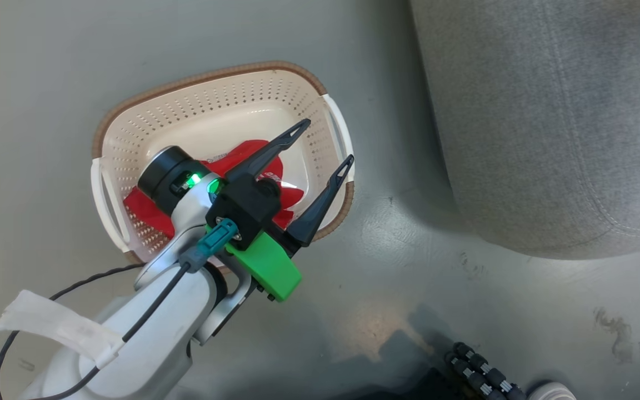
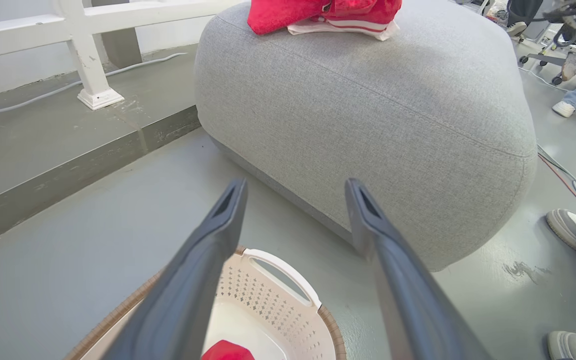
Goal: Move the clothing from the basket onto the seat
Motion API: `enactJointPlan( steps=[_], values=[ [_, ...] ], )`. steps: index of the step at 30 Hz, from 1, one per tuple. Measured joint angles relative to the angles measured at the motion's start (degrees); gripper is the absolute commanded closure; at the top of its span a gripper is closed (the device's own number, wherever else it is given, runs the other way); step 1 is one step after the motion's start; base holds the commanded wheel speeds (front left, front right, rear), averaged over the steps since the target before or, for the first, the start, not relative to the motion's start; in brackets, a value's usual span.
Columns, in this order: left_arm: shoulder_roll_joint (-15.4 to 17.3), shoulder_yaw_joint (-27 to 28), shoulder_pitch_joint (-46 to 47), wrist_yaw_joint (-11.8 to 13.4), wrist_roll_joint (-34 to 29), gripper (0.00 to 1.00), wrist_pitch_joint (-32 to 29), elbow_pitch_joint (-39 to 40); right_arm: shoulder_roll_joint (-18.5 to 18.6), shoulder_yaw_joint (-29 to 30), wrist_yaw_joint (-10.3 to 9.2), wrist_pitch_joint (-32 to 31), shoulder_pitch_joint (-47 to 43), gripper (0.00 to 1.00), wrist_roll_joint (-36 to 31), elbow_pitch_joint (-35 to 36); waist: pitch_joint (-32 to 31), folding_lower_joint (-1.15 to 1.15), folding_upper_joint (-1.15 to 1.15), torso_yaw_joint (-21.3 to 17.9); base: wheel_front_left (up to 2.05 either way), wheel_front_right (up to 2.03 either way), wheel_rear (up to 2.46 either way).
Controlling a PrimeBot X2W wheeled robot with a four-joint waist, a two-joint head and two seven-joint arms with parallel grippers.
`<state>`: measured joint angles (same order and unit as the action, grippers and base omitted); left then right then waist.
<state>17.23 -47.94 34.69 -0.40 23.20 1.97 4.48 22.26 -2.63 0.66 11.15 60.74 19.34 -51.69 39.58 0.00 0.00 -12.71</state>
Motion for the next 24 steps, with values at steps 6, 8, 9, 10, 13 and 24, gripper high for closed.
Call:
enactJointPlan(
  steps=[6,8,9,10,13,24],
  values=[
    [0.5,0.7,0.0,0.0,0.2,0.00,0.0,0.1,-1.5,-1.6,1.94,1.5,-2.5,0.00,0.0,-0.8,-0.7,0.00,0.00,-1.7,0.00,0.00,0.00],
    [0.9,1.1,0.0,0.0,0.2,0.00,0.0,0.1,-2.2,-2.1,2.48,1.8,-3.7,0.00,-0.1,-1.0,-1.0,0.00,0.00,-2.4,0.00,0.00,0.00],
    [1.2,1.2,0.0,0.0,0.3,0.00,0.0,0.1,-2.7,-2.4,2.72,2.0,-4.2,0.00,-0.2,-1.0,-1.1,0.00,0.00,-2.8,0.00,0.00,0.00],
    [1.5,1.3,0.0,0.0,0.3,0.00,0.0,0.1,-3.1,-2.8,2.98,2.0,-4.7,0.00,-0.3,-1.0,-1.3,0.00,0.00,-3.2,0.00,0.00,0.00],
    [1.9,1.6,-0.1,0.0,0.5,0.00,0.0,0.0,-4.4,-3.6,3.55,2.5,-6.5,0.00,-0.7,-1.2,-1.8,0.00,0.00,-4.5,0.00,0.00,0.00],
    [1.7,3.6,-1.5,0.0,3.5,0.00,3.1,-2.9,-4.7,-3.9,4.14,3.3,-11.1,0.00,-1.9,2.2,-6.9,0.00,0.00,-7.7,0.00,0.00,0.00]
  ],
)
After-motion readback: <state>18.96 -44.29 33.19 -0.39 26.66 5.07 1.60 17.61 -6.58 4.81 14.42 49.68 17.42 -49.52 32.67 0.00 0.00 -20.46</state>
